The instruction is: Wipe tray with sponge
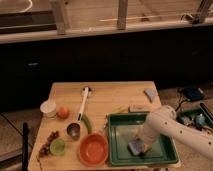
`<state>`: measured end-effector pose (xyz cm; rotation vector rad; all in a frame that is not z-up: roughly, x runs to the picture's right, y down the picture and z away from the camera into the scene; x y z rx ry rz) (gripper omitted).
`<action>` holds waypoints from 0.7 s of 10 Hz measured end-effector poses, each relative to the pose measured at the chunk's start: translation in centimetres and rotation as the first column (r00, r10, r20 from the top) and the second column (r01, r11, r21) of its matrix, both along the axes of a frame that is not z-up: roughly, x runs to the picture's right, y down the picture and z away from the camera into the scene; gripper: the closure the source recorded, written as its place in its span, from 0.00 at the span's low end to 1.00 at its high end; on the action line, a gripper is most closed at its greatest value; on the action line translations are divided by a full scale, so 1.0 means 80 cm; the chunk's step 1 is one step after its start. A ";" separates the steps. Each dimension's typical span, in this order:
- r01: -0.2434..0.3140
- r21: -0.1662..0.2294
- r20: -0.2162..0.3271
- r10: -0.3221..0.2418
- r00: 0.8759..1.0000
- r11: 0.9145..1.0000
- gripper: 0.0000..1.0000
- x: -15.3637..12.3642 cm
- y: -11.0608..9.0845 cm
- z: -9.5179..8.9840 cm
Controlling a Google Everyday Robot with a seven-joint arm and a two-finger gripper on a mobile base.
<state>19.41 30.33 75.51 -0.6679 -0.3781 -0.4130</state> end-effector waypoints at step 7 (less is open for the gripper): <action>-0.039 -0.009 -0.040 0.039 0.998 0.999 1.00 0.039 -0.007 0.022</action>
